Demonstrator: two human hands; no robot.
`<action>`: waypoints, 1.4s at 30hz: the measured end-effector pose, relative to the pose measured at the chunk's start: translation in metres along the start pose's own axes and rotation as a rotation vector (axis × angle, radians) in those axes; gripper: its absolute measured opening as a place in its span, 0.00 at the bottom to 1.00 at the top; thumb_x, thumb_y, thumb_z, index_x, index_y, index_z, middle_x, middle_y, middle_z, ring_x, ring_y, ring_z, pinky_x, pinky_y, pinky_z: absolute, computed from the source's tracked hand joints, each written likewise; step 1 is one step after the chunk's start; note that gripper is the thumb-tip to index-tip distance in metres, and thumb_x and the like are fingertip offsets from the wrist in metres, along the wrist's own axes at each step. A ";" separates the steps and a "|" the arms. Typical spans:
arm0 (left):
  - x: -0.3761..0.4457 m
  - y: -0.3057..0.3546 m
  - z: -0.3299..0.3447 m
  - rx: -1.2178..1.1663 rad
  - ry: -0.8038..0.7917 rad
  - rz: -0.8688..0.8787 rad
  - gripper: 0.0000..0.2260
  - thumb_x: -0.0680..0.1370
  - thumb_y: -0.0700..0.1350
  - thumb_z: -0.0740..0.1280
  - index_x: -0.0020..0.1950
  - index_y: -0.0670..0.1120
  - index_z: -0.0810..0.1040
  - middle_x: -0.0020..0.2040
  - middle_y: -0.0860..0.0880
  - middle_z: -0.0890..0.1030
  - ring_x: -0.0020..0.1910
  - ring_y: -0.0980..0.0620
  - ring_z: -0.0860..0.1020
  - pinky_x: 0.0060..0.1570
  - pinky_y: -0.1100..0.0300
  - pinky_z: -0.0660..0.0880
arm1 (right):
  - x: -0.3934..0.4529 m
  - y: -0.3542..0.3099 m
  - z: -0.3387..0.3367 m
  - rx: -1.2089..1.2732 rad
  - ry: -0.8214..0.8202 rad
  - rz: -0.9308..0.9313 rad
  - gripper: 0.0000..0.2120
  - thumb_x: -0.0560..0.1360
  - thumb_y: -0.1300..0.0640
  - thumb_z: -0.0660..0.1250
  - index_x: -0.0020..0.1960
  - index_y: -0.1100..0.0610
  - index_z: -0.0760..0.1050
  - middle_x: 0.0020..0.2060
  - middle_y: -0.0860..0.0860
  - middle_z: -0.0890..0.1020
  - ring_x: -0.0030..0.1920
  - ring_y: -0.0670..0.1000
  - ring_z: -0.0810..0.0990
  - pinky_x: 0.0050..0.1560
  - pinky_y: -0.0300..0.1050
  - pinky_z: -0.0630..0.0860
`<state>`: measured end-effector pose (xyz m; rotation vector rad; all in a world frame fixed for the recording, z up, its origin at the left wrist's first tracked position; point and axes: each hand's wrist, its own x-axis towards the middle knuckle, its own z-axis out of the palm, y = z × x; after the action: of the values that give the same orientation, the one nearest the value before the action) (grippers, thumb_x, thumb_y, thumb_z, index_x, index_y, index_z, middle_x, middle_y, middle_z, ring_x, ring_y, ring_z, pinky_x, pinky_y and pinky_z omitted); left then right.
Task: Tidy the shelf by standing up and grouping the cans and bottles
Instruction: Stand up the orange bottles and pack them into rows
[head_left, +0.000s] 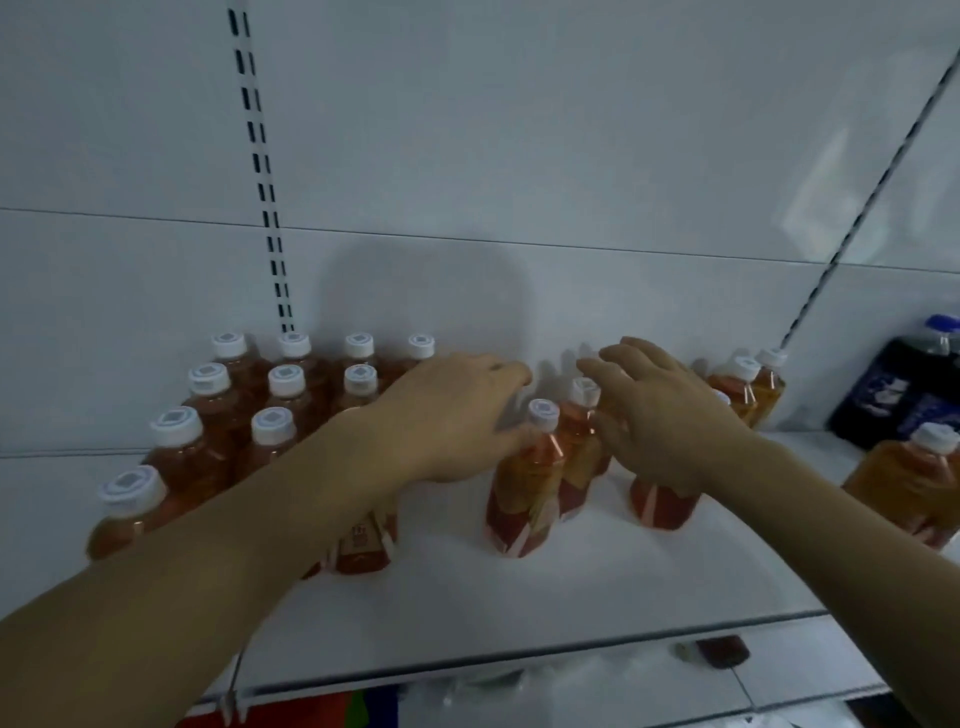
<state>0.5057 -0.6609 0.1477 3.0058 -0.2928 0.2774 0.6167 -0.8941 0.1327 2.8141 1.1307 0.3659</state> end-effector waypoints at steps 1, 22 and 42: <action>0.004 0.006 0.005 -0.013 -0.015 -0.010 0.26 0.83 0.66 0.60 0.76 0.53 0.69 0.70 0.49 0.77 0.67 0.46 0.76 0.63 0.47 0.75 | 0.003 0.004 0.001 -0.001 -0.056 -0.031 0.32 0.84 0.43 0.61 0.85 0.46 0.56 0.84 0.51 0.62 0.85 0.56 0.54 0.83 0.55 0.56; -0.030 0.021 0.012 0.040 -0.002 -0.248 0.19 0.85 0.53 0.66 0.75 0.50 0.74 0.67 0.53 0.78 0.67 0.51 0.75 0.63 0.55 0.73 | 0.034 0.001 0.004 0.161 -0.070 -0.298 0.18 0.83 0.41 0.65 0.70 0.45 0.78 0.60 0.47 0.84 0.57 0.49 0.80 0.57 0.48 0.78; -0.156 -0.085 -0.031 0.127 -0.159 -0.184 0.15 0.82 0.53 0.69 0.69 0.55 0.78 0.62 0.52 0.82 0.61 0.50 0.79 0.56 0.50 0.77 | 0.006 -0.189 -0.014 0.320 0.044 -0.383 0.13 0.85 0.49 0.64 0.67 0.51 0.76 0.53 0.48 0.79 0.51 0.51 0.77 0.53 0.50 0.77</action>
<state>0.3671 -0.5455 0.1403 3.1578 -0.0110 0.0415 0.4909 -0.7537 0.1160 2.7521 1.8423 0.2300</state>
